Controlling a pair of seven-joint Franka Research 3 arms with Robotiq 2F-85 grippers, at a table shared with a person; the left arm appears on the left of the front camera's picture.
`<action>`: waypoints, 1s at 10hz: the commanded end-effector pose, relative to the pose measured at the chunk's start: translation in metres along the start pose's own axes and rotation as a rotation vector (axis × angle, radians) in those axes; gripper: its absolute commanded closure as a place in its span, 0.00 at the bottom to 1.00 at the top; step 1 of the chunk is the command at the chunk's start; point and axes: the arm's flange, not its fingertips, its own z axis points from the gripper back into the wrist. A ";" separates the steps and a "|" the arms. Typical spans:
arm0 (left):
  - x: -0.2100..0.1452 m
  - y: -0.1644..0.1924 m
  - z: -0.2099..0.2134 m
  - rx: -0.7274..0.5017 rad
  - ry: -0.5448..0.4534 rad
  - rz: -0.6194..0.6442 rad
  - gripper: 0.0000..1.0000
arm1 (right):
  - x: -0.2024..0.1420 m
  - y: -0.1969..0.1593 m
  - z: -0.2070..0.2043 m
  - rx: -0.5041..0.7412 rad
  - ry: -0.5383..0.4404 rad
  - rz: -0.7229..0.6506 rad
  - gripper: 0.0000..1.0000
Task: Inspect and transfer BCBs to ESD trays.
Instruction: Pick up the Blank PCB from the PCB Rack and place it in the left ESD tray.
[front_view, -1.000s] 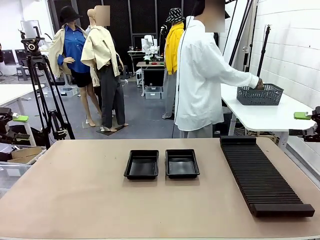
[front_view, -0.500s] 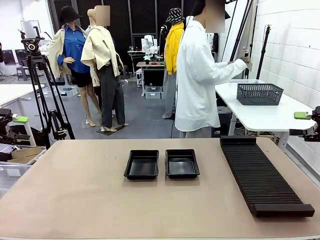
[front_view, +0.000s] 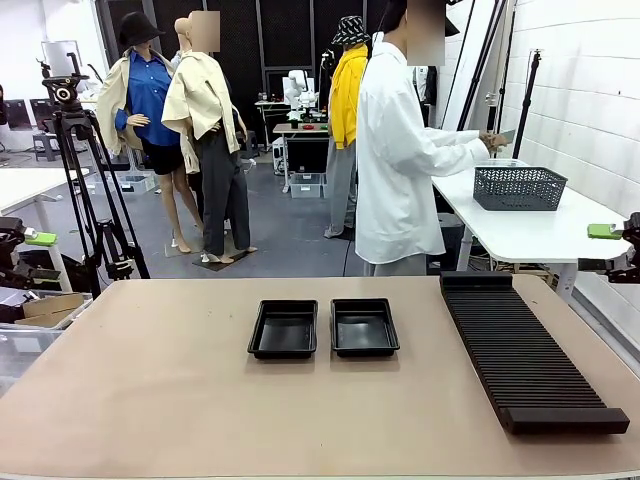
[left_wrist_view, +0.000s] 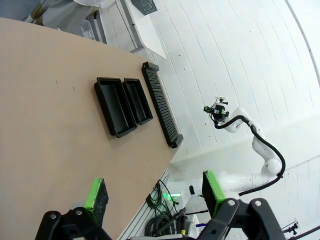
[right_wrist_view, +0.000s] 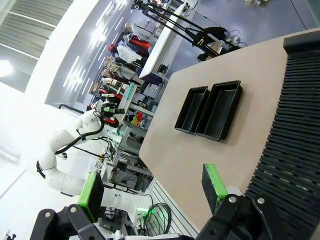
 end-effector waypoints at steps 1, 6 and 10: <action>-0.001 -0.003 0.000 0.005 -0.008 0.007 0.00 | -0.002 0.000 0.000 0.010 -0.005 -0.002 0.00; -0.001 -0.003 0.000 0.005 -0.008 0.007 0.00 | -0.002 0.000 0.000 0.010 -0.005 -0.002 0.00; -0.001 -0.003 0.000 0.005 -0.008 0.007 0.00 | -0.002 0.000 0.000 0.010 -0.005 -0.002 0.00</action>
